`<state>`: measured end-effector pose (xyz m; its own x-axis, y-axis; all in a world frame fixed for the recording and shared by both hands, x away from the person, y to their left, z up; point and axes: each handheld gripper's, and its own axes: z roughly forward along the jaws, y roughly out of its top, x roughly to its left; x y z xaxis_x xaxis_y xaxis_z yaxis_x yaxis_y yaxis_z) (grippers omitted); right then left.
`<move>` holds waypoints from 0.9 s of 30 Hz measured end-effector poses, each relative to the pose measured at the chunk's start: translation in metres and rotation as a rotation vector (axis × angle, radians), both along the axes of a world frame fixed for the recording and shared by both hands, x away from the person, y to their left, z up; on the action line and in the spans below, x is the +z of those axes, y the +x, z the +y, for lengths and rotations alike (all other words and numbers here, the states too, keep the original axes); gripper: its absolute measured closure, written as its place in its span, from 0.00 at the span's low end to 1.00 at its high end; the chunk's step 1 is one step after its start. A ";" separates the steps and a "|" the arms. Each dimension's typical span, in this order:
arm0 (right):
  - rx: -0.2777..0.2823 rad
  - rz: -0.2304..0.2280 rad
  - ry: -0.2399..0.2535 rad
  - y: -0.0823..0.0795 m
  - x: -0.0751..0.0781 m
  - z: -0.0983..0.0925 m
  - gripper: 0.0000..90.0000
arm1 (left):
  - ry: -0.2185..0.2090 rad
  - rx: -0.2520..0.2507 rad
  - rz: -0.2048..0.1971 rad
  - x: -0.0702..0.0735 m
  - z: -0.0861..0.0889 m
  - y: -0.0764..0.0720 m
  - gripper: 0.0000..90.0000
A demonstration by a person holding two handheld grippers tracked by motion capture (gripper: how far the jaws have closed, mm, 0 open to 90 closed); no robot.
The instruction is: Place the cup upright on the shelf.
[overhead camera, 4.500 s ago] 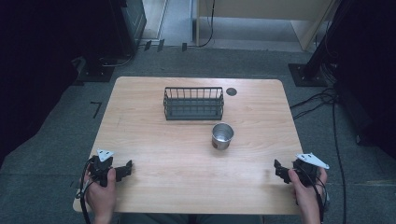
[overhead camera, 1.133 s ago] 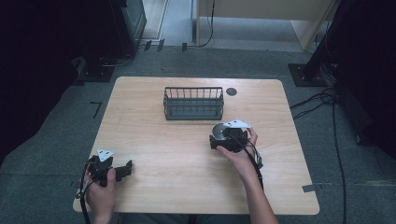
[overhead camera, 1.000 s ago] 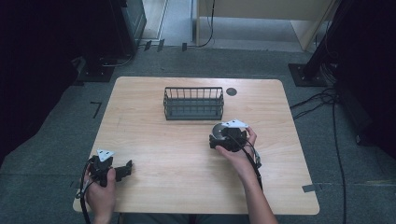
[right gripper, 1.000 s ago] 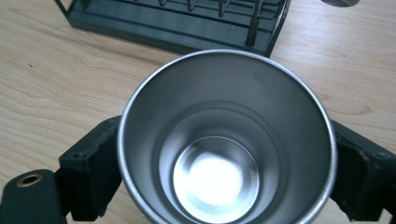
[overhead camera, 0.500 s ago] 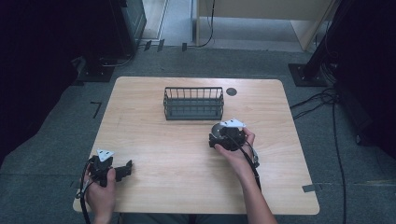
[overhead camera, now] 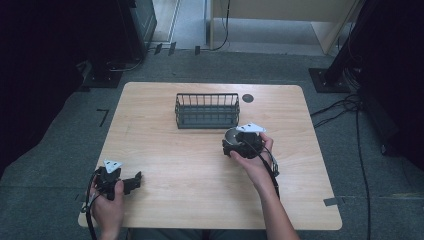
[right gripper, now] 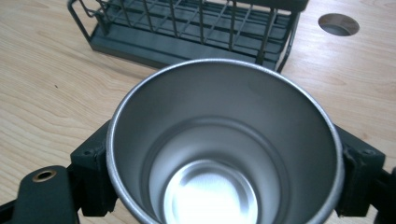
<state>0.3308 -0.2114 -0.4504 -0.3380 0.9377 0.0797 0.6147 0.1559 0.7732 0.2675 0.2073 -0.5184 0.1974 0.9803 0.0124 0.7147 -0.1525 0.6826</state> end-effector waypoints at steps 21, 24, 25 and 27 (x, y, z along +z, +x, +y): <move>0.054 -0.035 -0.001 0.014 0.033 0.016 0.17 | -0.001 0.001 -0.001 0.000 0.000 0.000 0.00; 0.059 -0.044 -0.001 0.016 0.039 0.018 0.17 | 0.000 0.001 0.000 0.000 0.000 0.000 0.00; 0.062 -0.046 -0.002 0.017 0.041 0.018 0.17 | 0.000 0.001 0.000 0.000 0.000 0.000 0.00; 0.066 -0.048 -0.003 0.018 0.044 0.019 0.17 | 0.000 0.001 0.000 0.000 0.000 0.000 0.00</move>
<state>0.3490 -0.1923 -0.4061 -0.4021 0.9137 0.0594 0.5656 0.1969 0.8008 0.2676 0.2073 -0.5184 0.1967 0.9804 0.0122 0.7146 -0.1519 0.6828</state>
